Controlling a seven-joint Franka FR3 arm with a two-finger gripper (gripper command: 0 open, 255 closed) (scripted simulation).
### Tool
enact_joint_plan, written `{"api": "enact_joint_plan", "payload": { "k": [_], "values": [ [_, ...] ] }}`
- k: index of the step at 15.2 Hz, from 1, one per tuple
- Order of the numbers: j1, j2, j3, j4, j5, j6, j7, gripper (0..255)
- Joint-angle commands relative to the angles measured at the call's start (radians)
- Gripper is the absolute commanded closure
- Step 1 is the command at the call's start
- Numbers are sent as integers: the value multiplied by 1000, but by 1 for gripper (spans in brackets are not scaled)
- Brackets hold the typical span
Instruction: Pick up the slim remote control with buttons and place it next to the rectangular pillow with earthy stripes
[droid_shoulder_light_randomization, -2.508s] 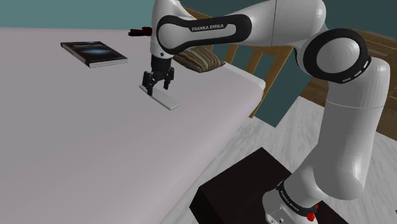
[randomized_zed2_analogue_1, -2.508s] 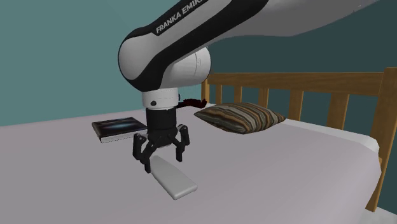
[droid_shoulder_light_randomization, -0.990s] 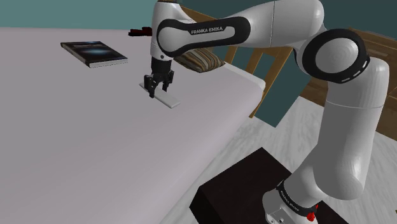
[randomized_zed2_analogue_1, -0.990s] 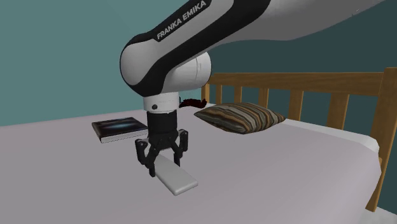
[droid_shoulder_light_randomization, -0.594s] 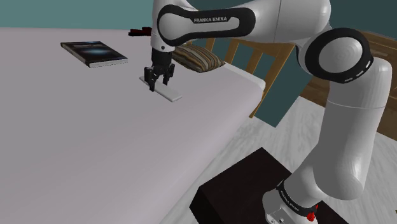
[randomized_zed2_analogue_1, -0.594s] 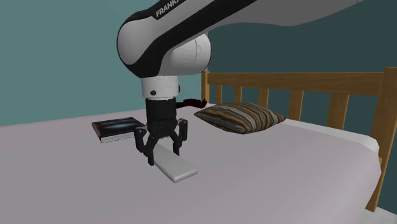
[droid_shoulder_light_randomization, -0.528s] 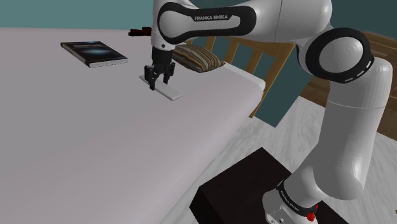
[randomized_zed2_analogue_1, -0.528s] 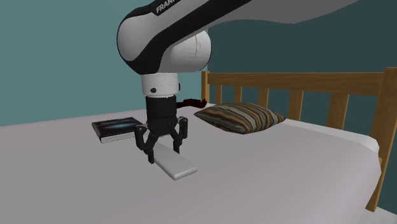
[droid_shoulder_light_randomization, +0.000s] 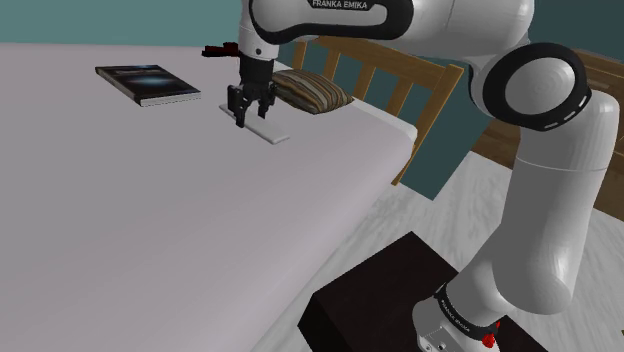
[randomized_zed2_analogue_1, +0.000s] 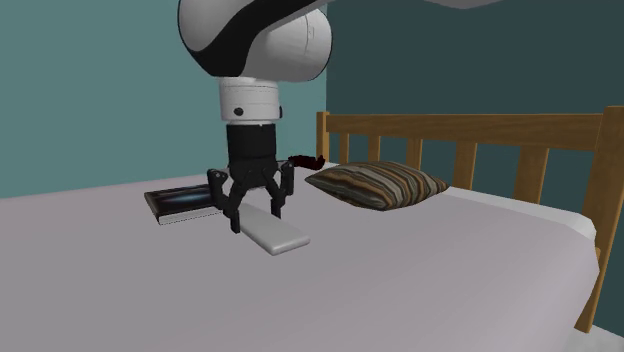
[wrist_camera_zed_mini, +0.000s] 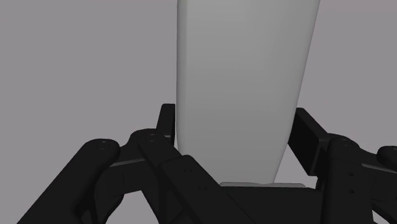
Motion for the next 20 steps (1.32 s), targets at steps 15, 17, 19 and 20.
{"api": "enact_joint_plan", "payload": {
  "k": [15,17,19,20],
  "values": [
    [24,39,2,276,-8,-237,-6,255],
    [31,53,1,325,-11,-272,-7,255],
    [37,67,1,372,-15,-305,-7,255],
    [20,65,-4,370,-12,-304,-28,255]
  ]
}}
